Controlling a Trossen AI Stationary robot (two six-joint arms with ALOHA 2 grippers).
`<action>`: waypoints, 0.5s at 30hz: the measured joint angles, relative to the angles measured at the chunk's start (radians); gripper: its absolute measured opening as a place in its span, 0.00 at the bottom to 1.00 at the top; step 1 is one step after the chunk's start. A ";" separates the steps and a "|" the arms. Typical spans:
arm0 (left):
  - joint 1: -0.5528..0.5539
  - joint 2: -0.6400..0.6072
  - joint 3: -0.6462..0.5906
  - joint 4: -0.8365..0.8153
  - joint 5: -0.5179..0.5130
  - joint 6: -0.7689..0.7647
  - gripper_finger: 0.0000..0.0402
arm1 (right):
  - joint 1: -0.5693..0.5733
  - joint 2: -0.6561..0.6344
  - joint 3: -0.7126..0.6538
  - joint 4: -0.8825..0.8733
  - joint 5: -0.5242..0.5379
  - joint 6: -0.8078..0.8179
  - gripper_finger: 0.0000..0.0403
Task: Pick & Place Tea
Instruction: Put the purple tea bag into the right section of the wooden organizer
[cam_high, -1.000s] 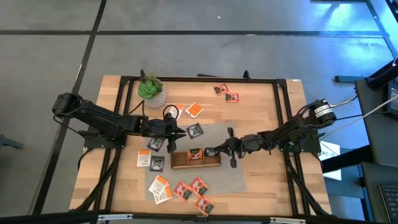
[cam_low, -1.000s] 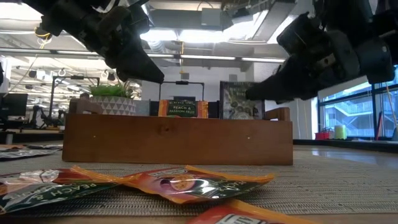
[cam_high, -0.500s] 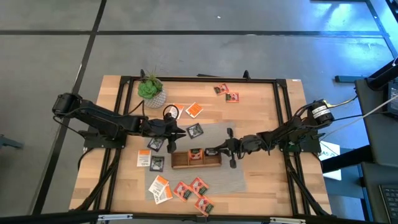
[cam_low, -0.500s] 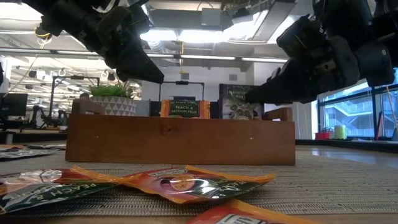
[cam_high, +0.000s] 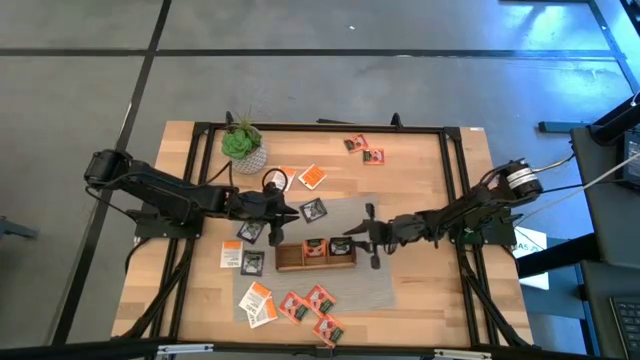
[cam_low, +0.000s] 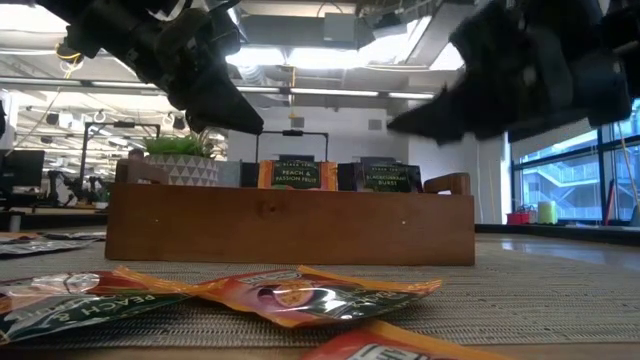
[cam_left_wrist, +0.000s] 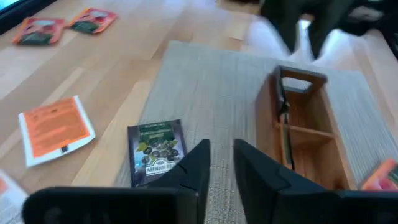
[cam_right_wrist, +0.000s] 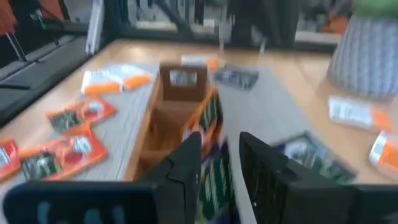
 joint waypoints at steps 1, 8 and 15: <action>0.000 0.003 0.000 0.000 0.000 -0.020 0.17 | -0.001 -0.024 0.000 0.002 0.000 -0.018 0.28; 0.003 0.077 0.002 0.000 -0.056 -0.067 0.15 | -0.120 -0.213 0.001 -0.130 -0.024 0.065 0.26; 0.054 0.179 0.001 0.000 -0.061 -0.074 0.15 | -0.323 -0.261 0.083 -0.384 -0.313 0.196 0.26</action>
